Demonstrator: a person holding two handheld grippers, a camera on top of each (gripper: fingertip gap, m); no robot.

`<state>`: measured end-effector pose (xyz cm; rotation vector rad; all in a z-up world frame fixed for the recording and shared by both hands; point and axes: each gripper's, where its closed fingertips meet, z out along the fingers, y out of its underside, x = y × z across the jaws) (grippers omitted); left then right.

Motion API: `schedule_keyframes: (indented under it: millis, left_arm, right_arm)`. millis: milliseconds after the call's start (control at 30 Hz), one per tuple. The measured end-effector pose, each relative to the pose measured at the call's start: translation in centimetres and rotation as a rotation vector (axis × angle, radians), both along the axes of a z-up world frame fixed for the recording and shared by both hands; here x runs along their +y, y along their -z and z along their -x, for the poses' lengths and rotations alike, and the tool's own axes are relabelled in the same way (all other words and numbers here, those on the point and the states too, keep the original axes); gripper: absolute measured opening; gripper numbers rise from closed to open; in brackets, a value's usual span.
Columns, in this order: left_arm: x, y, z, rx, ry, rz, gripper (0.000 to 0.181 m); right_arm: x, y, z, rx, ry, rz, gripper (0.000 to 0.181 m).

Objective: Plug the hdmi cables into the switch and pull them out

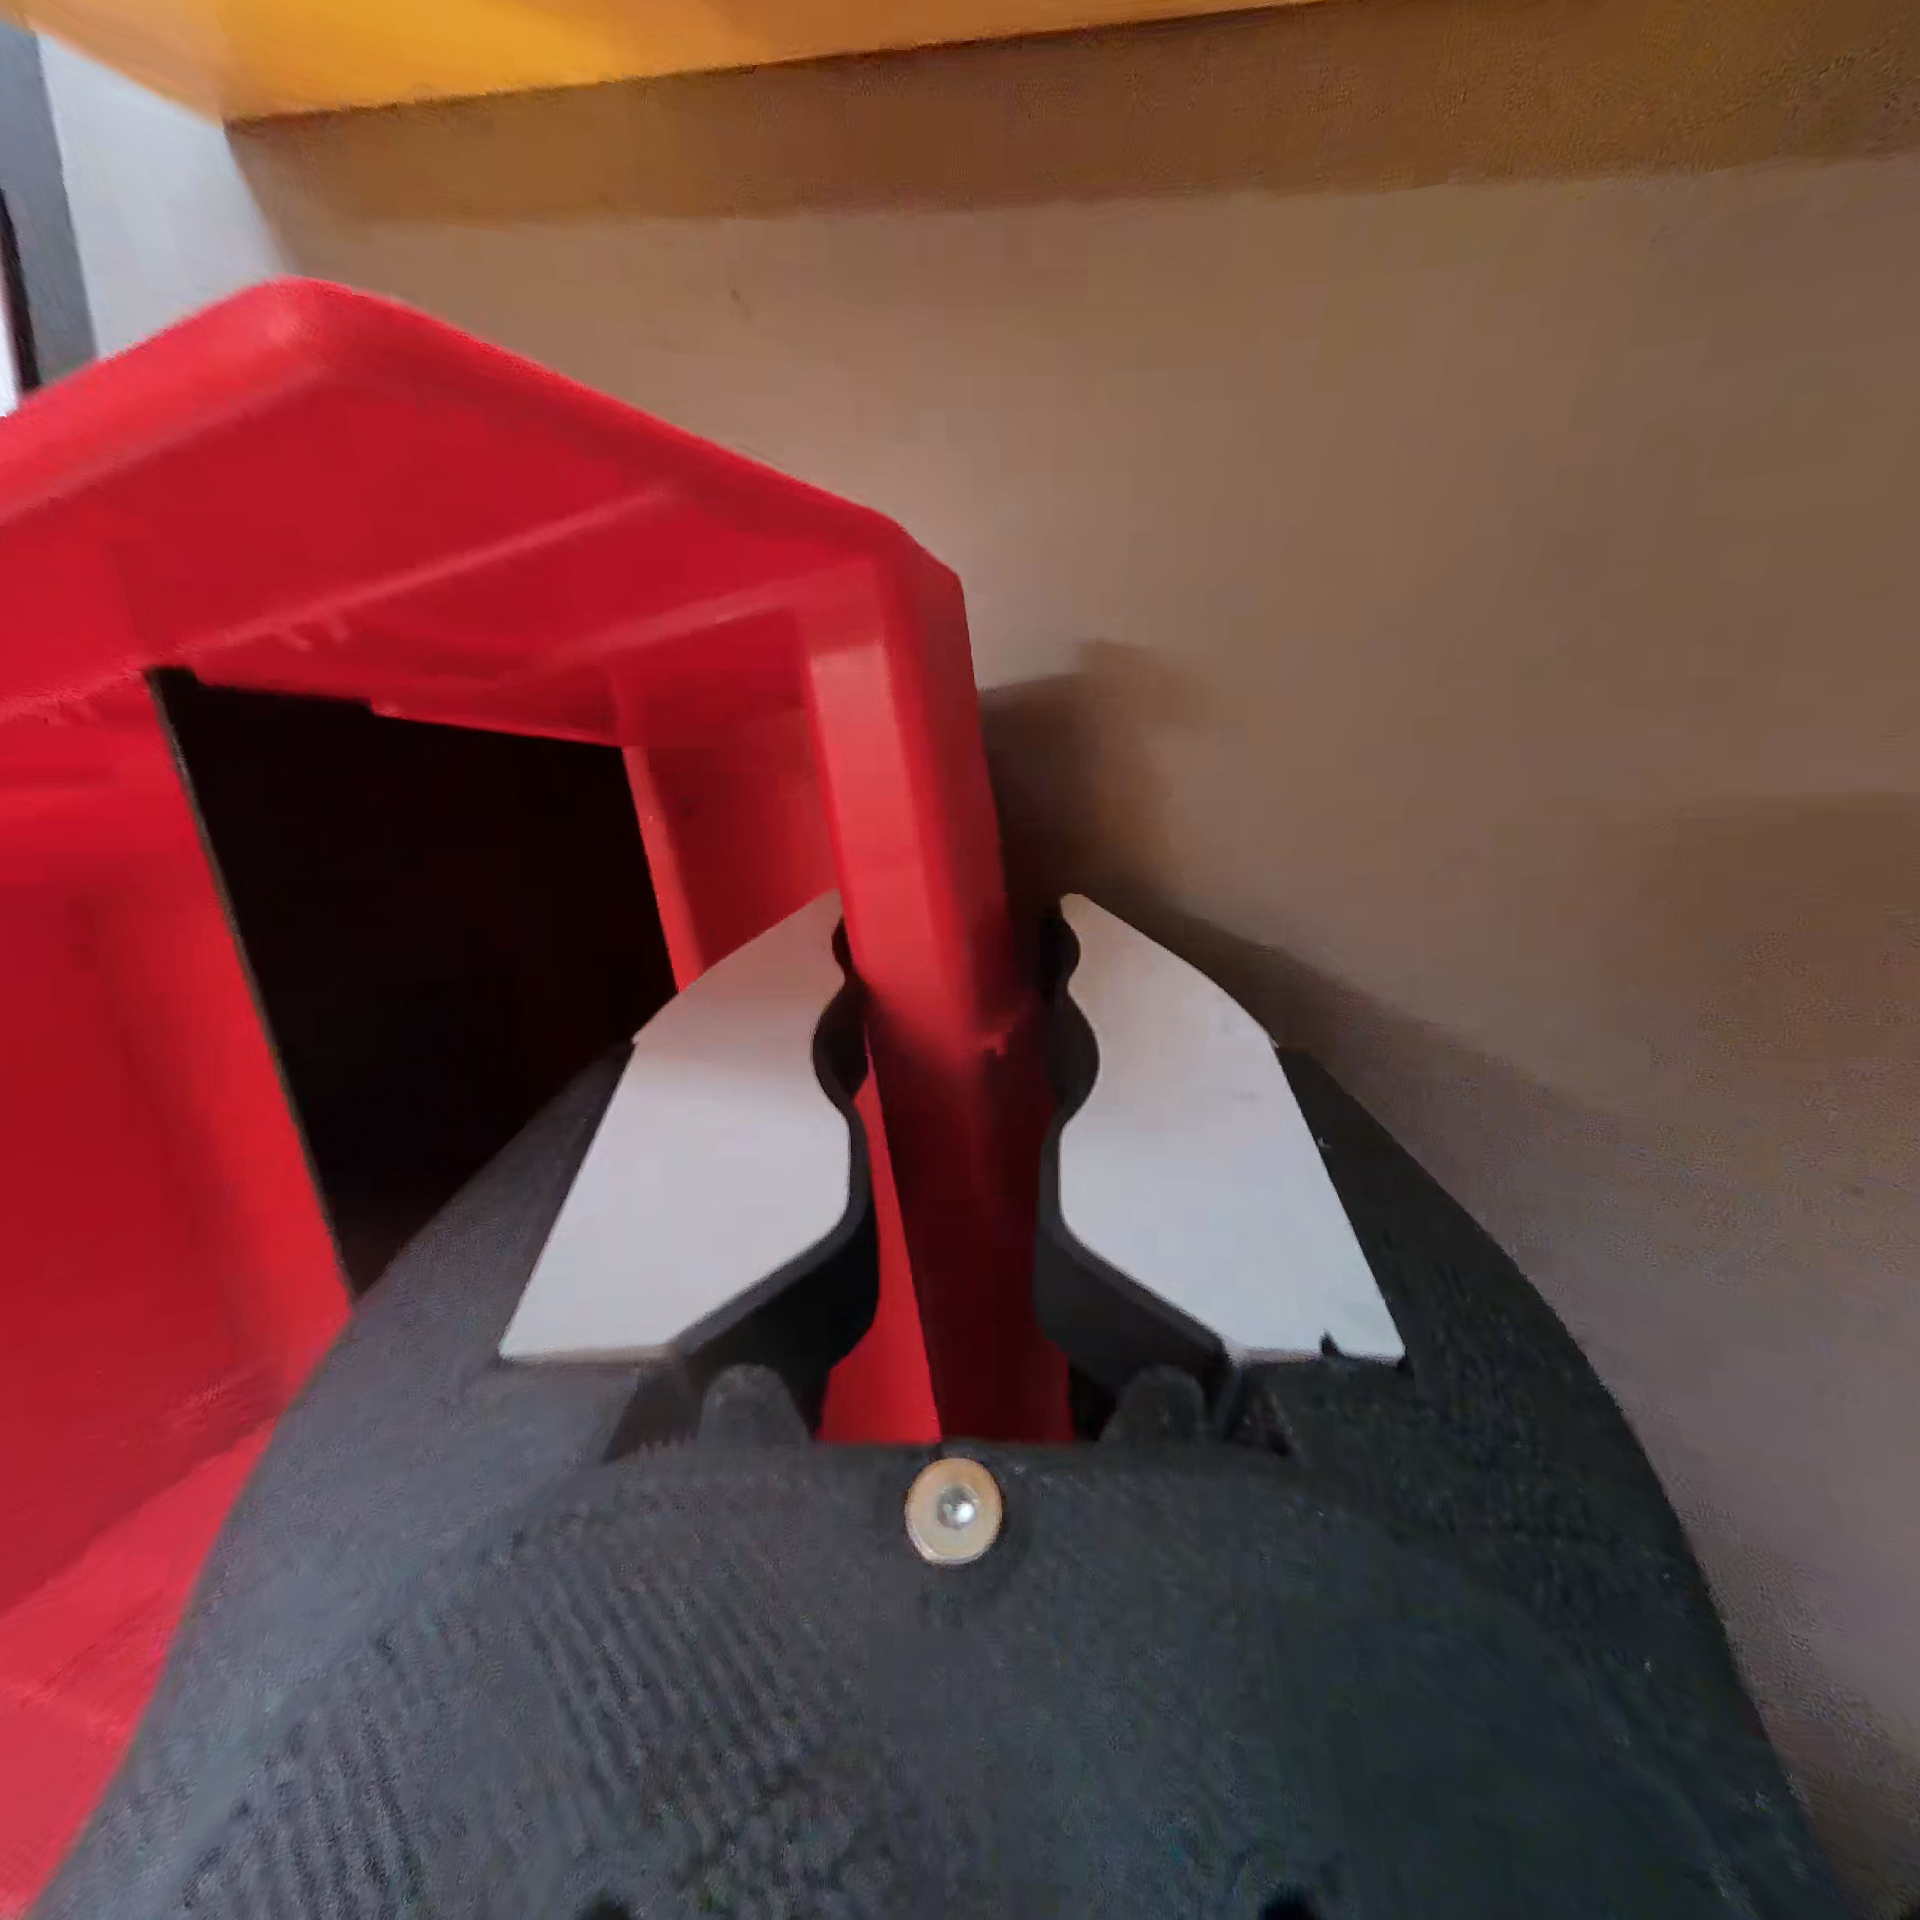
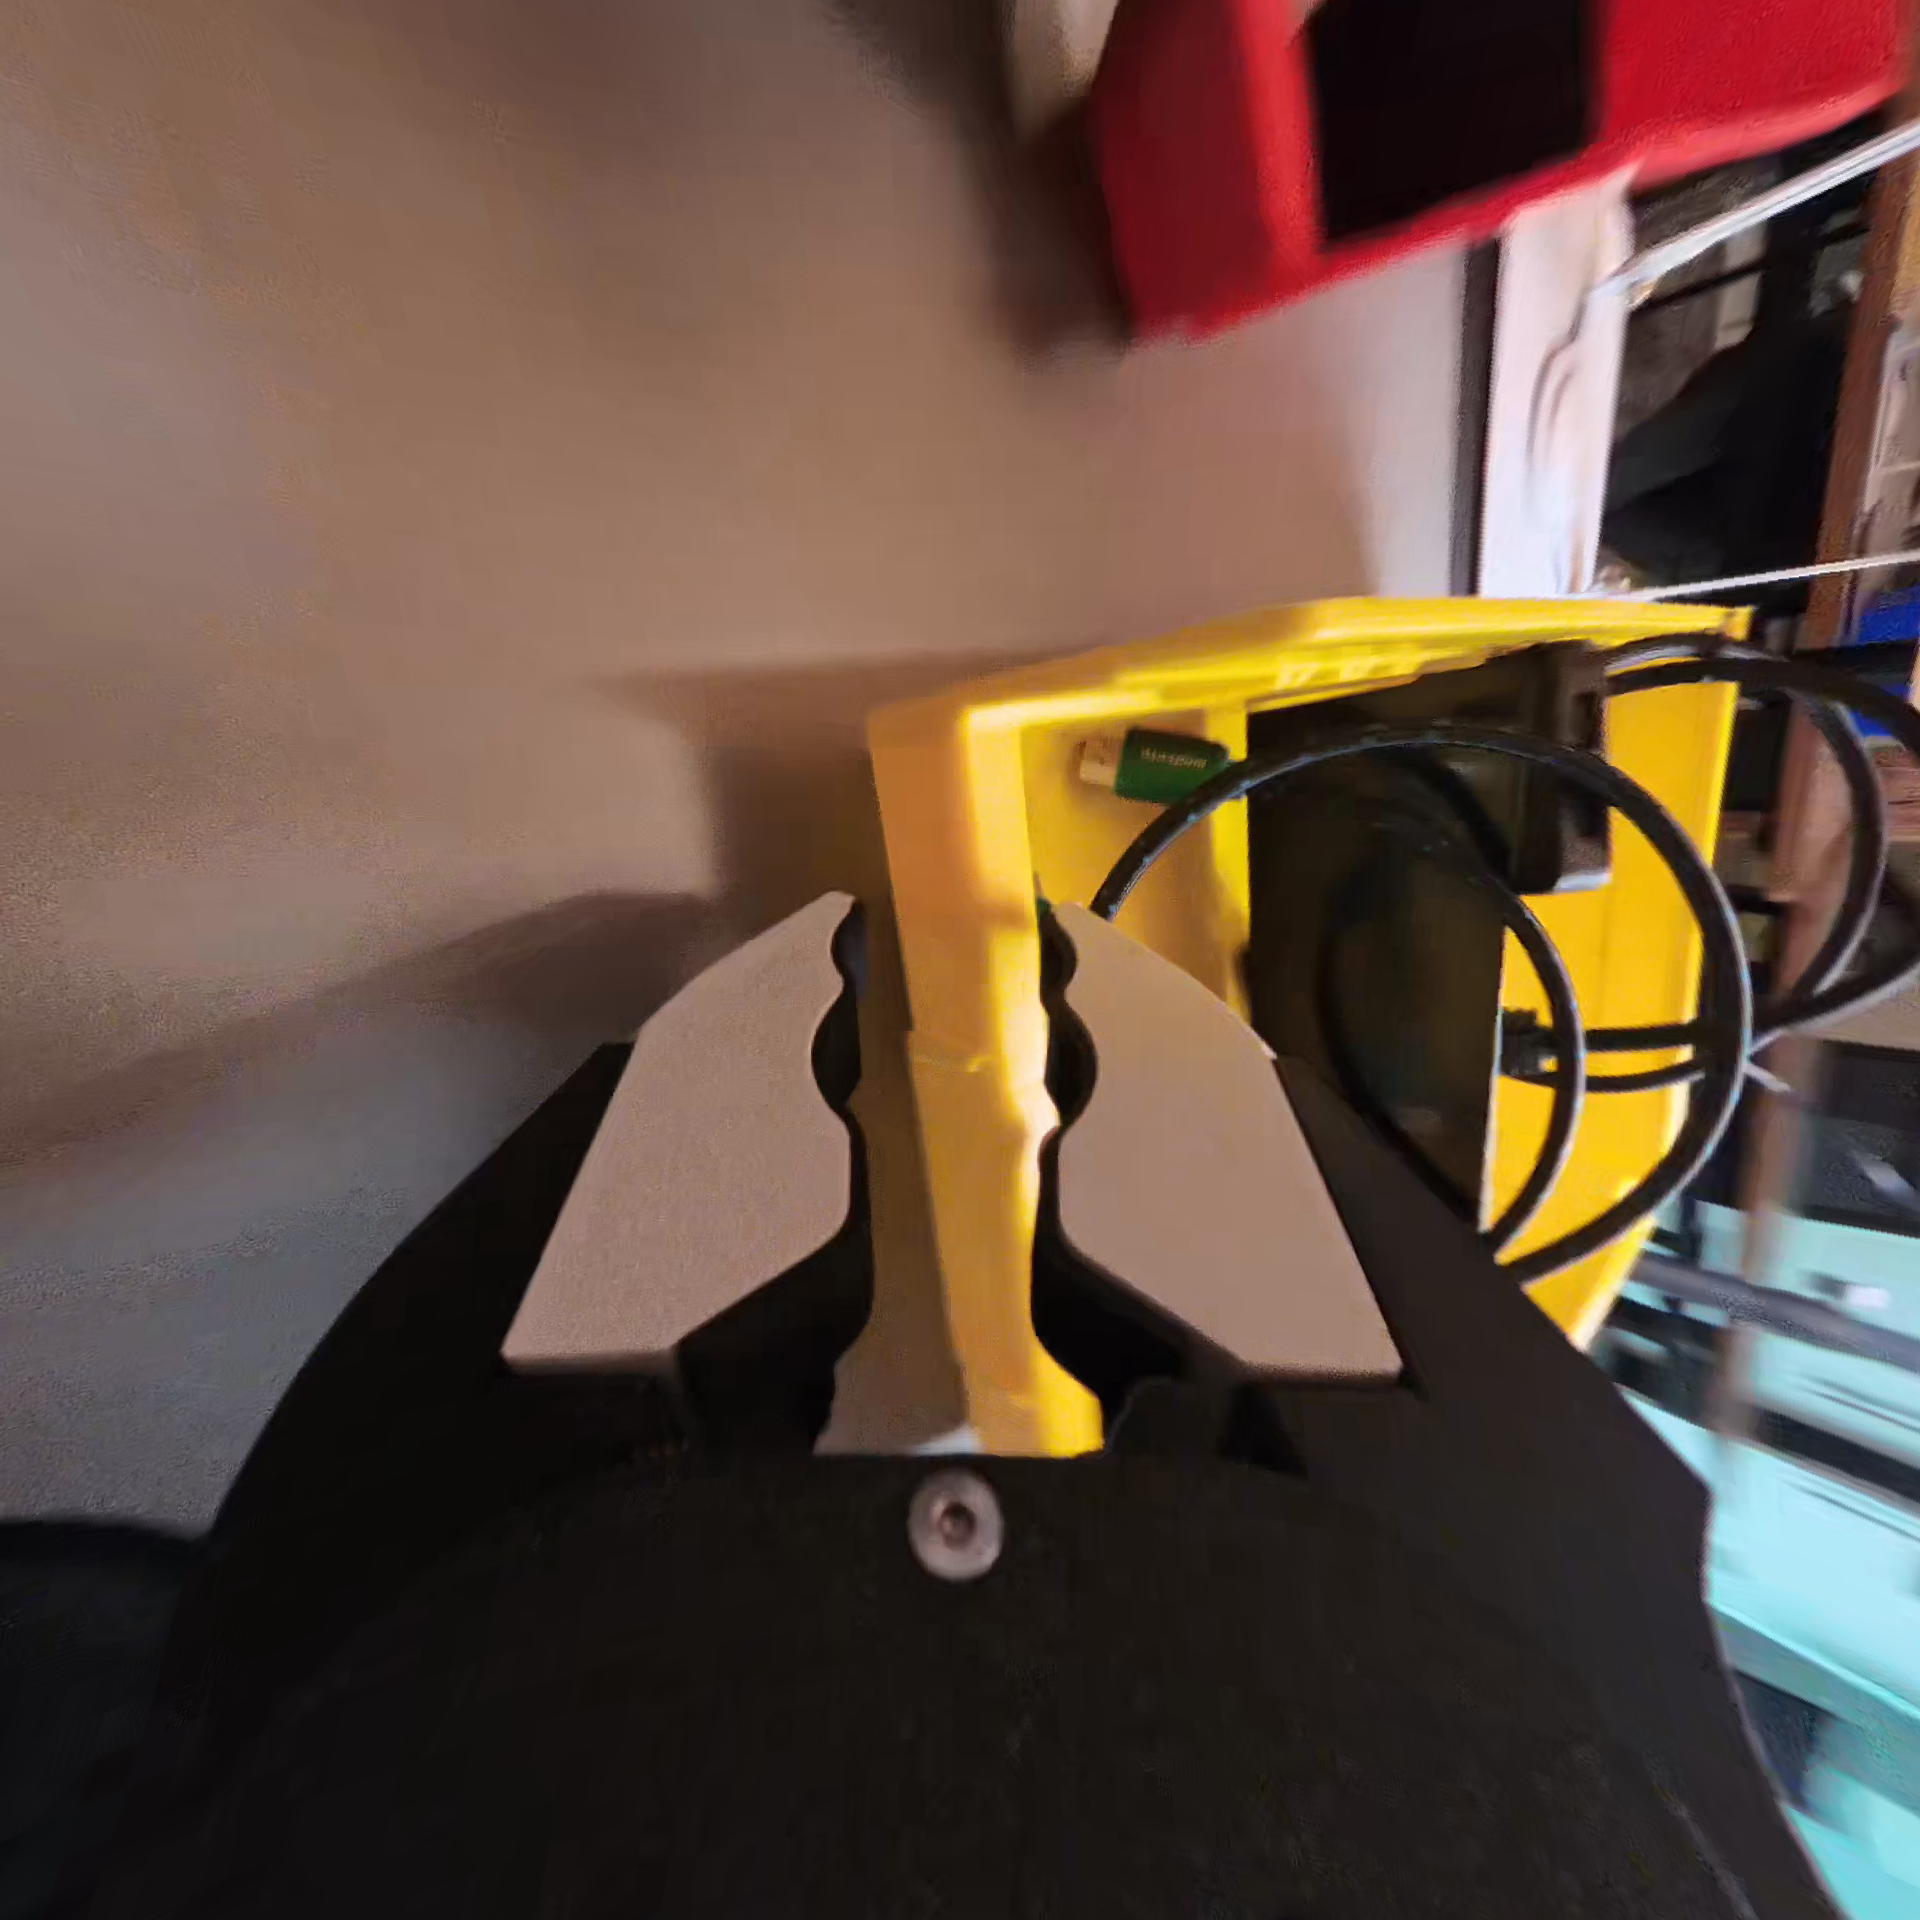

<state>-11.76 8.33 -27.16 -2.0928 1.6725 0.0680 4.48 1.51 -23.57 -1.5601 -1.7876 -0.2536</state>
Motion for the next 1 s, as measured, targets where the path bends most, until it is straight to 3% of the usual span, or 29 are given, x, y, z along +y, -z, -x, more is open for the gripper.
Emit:
schedule_keyframes:
  millis: [100, 200, 333, 433, 533, 633, 700, 833, 933, 1000]
  left_arm:
    - [-0.9, -0.2, -0.8, -0.016, 0.054, 0.006, 0.028]
    - [-1.3, -0.3, -1.9, -0.037, 0.097, -0.030, 0.028]
    - [-1.8, -2.1, -2.1, -0.062, 0.023, -0.101, 0.031]
    - [-4.3, -4.9, -4.9, -0.345, -0.075, 0.008, 0.037]
    - [-7.6, -6.5, -9.6, -0.687, -0.137, 0.168, 0.043]
    - [-8.0, -5.2, -13.0, -0.812, -0.273, 0.218, 0.054]
    - [-6.9, -4.1, -14.5, -0.840, -0.384, 0.180, 0.056]
    - [-4.1, -4.1, -15.2, -0.939, -0.536, 0.037, 0.049]
    - [-3.8, -4.7, -15.2, -1.016, -0.579, -0.014, 0.036]
    - [-4.2, -5.1, -15.1, -1.095, -0.569, 0.042, 0.033]
  right_arm:
    - [-3.2, -4.1, -0.4, 0.355, 0.066, 0.119, 0.031]
    - [-2.4, -7.1, -5.4, 0.574, 0.235, 0.072, 0.028]
    - [-1.0, -6.5, -13.7, 0.769, 0.533, 0.149, 0.033]
    - [0.2, -4.8, -17.2, 0.837, 0.653, 0.182, 0.038]
    - [2.1, -3.4, -17.1, 0.883, 0.686, 0.239, 0.045]
    - [4.9, -2.6, -15.3, 0.913, 0.689, 0.294, 0.048]
    - [6.7, -1.7, -14.3, 0.890, 0.704, 0.322, 0.037]
    - [8.7, -1.8, -14.8, 0.872, 0.764, 0.225, 0.010]
    - [8.6, -1.8, -15.4, 0.856, 0.784, 0.184, 0.008]
    - [8.0, -1.8, -15.8, 0.861, 0.784, 0.188, 0.008]
